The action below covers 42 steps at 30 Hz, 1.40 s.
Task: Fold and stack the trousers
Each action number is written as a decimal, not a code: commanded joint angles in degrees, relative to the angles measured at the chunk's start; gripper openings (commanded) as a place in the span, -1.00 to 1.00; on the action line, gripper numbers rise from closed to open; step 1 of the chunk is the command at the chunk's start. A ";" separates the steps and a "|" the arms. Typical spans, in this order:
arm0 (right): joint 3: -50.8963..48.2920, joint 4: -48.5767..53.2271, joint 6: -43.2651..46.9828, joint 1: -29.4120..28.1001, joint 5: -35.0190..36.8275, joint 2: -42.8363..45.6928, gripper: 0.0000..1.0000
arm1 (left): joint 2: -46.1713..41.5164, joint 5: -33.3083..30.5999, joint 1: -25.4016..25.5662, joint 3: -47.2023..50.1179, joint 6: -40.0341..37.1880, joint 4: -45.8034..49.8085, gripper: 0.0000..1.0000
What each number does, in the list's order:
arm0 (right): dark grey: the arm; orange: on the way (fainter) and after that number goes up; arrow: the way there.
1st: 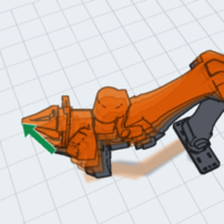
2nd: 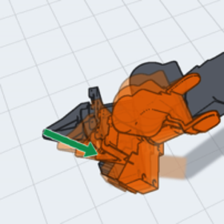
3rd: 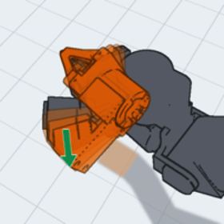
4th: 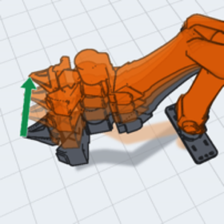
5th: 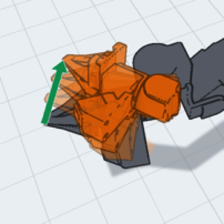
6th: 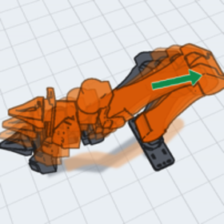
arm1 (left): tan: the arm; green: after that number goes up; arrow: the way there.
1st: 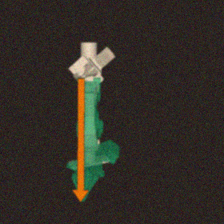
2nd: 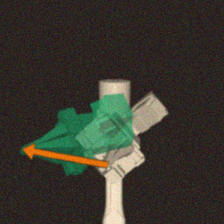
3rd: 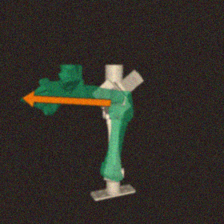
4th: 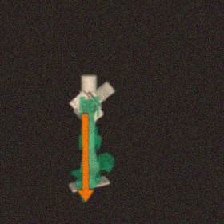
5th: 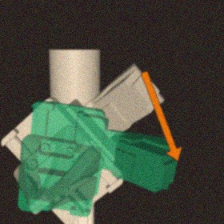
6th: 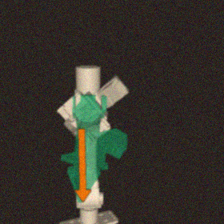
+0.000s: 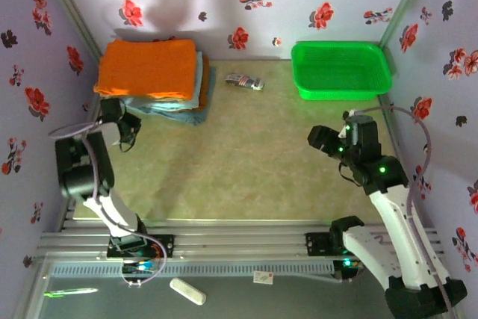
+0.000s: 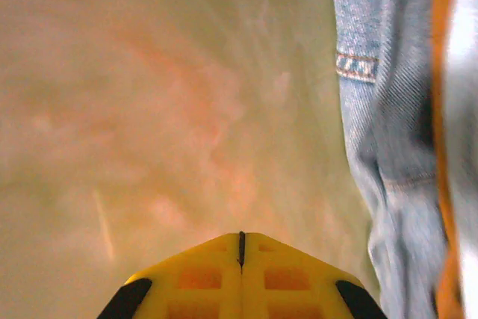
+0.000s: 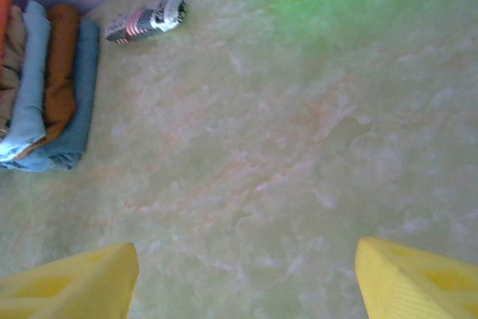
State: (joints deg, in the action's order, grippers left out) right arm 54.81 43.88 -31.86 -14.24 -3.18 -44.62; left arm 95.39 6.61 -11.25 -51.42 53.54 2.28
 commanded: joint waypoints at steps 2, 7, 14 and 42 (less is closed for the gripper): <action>3.68 0.67 3.01 0.27 2.55 4.20 0.81 | -22.58 -3.52 1.05 9.00 -4.20 6.72 -0.43; -1.82 -5.88 -1.65 -0.26 11.18 12.79 0.99 | -50.81 -9.39 1.90 12.31 -7.69 25.78 0.40; -14.97 -25.32 -0.48 -0.58 21.45 23.01 0.99 | -72.88 -12.76 2.54 7.55 -11.13 39.38 1.00; -39.78 -79.21 38.43 3.81 21.37 -8.68 0.98 | -25.21 -11.98 4.56 46.38 -43.77 -68.62 0.99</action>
State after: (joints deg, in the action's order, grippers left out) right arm 16.82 -27.88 1.54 -12.32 16.82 -51.46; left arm 63.44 -5.43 -7.01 -3.11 13.54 -47.57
